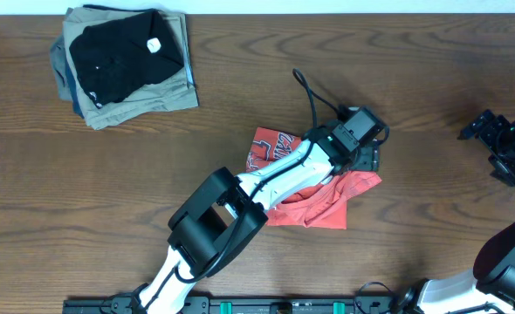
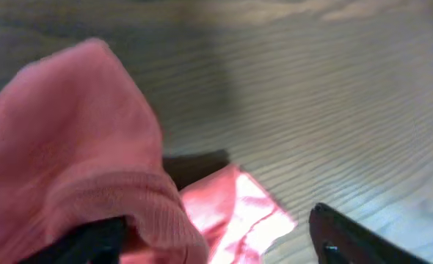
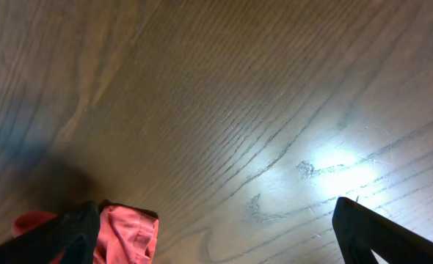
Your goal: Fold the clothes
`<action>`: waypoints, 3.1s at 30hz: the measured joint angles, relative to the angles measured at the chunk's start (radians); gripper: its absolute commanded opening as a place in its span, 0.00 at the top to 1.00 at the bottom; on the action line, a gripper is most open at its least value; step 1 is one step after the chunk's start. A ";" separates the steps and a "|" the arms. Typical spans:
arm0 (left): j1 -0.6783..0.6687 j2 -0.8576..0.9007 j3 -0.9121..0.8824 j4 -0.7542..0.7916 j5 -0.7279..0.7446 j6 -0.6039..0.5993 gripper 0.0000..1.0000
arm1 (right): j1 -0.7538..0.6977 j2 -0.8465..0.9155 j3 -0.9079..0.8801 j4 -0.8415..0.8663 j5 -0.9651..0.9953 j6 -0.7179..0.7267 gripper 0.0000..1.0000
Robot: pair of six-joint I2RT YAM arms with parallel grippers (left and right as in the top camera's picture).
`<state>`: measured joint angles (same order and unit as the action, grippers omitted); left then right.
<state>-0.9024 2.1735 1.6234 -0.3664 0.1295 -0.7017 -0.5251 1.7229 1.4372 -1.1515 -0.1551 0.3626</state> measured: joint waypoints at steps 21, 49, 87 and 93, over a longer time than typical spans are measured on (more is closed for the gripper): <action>0.004 -0.430 0.002 -0.393 -0.002 0.096 0.00 | 0.000 0.000 0.000 0.000 0.000 0.000 0.01; -0.057 -0.211 -0.100 -0.620 -0.001 0.232 0.15 | 0.000 0.000 0.000 0.000 0.000 0.000 0.01; -0.138 -0.279 -0.113 -0.658 0.030 0.250 0.94 | 0.000 0.000 0.000 0.000 0.000 0.000 0.01; -0.239 -0.317 -0.106 -0.588 0.032 0.225 0.94 | 0.000 0.000 0.000 0.000 0.000 0.000 0.01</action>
<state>-1.1416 1.8561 1.5169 -0.9543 0.1619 -0.4770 -0.5255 1.7229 1.4372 -1.1515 -0.1551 0.3626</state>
